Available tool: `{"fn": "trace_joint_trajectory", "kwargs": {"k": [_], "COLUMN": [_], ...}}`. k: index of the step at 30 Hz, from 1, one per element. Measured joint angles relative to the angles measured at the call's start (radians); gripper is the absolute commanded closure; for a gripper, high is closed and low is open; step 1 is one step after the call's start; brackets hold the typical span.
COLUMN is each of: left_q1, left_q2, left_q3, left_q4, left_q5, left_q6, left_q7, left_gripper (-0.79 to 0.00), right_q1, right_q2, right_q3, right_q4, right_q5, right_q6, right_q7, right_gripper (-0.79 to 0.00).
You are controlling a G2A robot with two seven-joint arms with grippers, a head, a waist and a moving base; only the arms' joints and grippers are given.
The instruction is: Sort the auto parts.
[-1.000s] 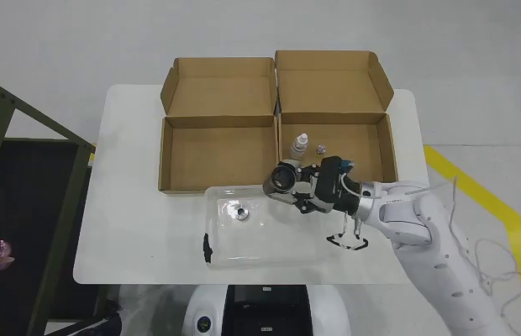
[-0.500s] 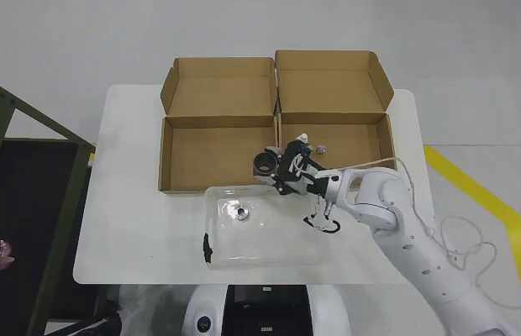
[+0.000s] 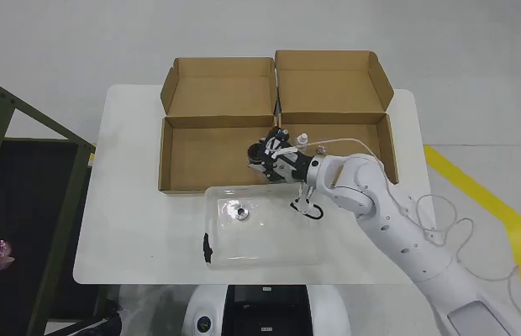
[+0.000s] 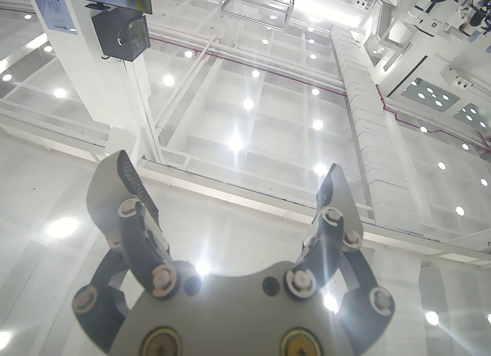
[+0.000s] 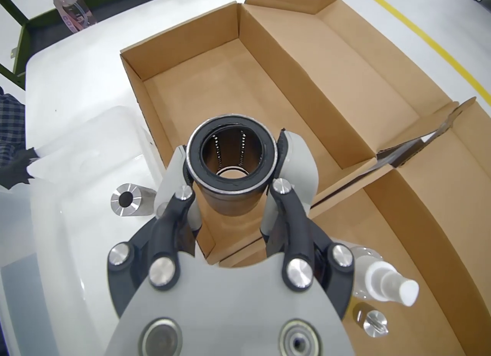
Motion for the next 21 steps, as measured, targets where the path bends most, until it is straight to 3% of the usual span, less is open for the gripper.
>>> {"fn": "trace_joint_trajectory", "kwargs": {"k": [10, 13, 21], "left_q1": [0.000, 0.000, 0.000], "left_q2": [0.000, 0.000, 0.000], "left_q3": [0.000, 0.000, 0.000], "left_q4": [0.000, 0.000, 0.000], "left_q5": [0.000, 0.000, 0.000], "left_q6": [0.000, 0.000, 0.000], "left_q7": [0.000, 0.000, 0.000], "left_gripper": [-0.785, -0.785, -0.785], "right_q1": [0.051, 0.061, 0.075], "right_q2": [-0.033, -0.040, -0.055], "right_q3": [-0.061, -0.073, -0.092], "right_q4": [0.084, 0.099, 0.122], "right_q5": [-0.008, -0.012, -0.028], "right_q6": [0.028, 0.028, 0.025], "right_q7": [0.033, 0.045, 0.079], "right_gripper": [-0.009, -0.077, -0.154]}}
